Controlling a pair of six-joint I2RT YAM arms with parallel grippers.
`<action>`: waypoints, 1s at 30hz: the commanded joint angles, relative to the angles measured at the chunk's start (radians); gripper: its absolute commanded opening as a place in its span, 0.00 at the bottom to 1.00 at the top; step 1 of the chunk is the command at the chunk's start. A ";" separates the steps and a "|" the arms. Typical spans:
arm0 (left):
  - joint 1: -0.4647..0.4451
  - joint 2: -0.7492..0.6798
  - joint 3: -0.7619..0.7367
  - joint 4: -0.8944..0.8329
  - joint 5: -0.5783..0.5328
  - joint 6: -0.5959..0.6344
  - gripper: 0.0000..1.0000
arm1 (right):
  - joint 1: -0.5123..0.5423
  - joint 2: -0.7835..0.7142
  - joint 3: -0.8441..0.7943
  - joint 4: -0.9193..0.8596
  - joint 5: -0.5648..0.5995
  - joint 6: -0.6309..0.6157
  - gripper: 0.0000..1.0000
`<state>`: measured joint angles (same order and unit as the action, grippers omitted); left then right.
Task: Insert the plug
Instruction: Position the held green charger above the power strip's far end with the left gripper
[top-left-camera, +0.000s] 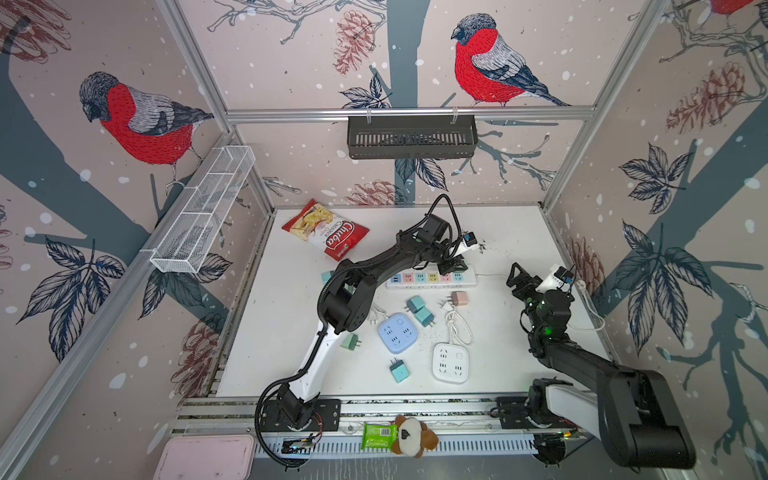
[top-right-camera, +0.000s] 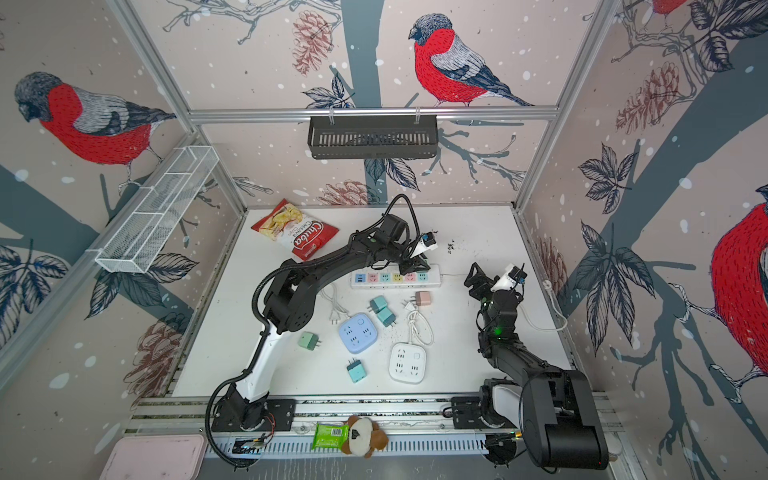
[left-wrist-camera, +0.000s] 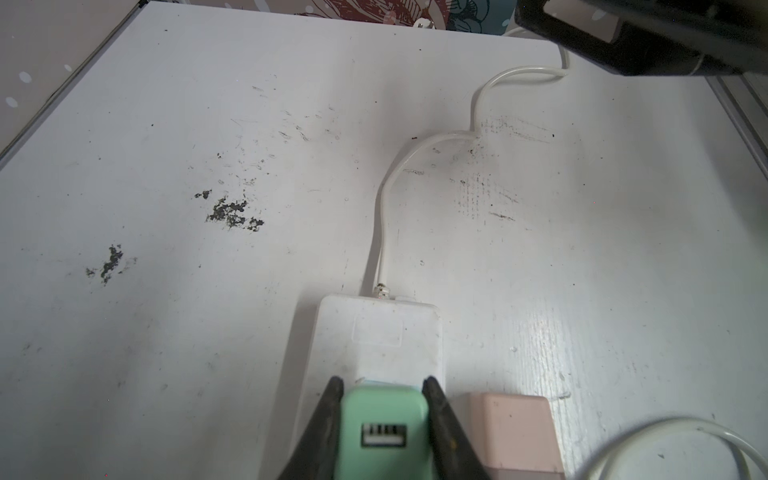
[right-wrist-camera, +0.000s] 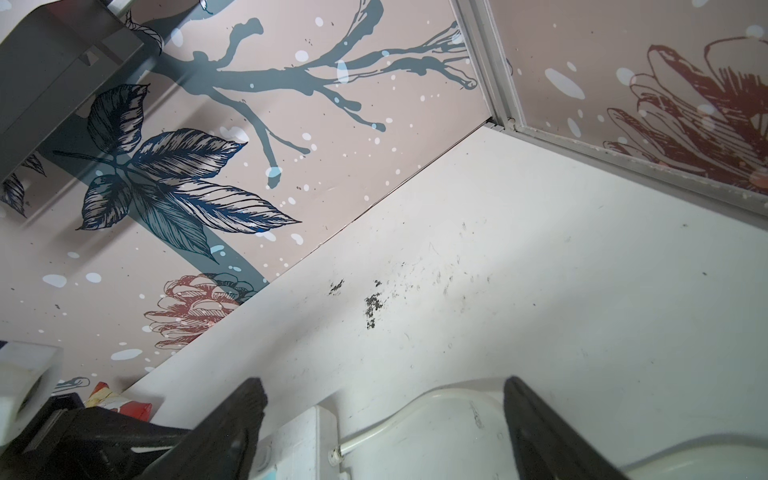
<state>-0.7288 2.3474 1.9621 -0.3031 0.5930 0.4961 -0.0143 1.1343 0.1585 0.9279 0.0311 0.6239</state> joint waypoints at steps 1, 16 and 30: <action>-0.003 0.014 0.009 -0.008 -0.005 0.004 0.00 | 0.000 -0.013 -0.009 0.017 -0.003 -0.007 0.90; -0.003 0.050 0.013 0.001 0.005 0.003 0.00 | 0.000 -0.029 -0.022 0.023 0.000 -0.006 0.91; -0.001 -0.009 -0.177 0.272 0.041 -0.055 0.00 | 0.000 -0.044 -0.032 0.028 0.000 -0.006 0.91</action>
<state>-0.7296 2.3493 1.8271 -0.0910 0.6128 0.4652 -0.0143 1.1007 0.1337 0.9237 0.0307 0.6239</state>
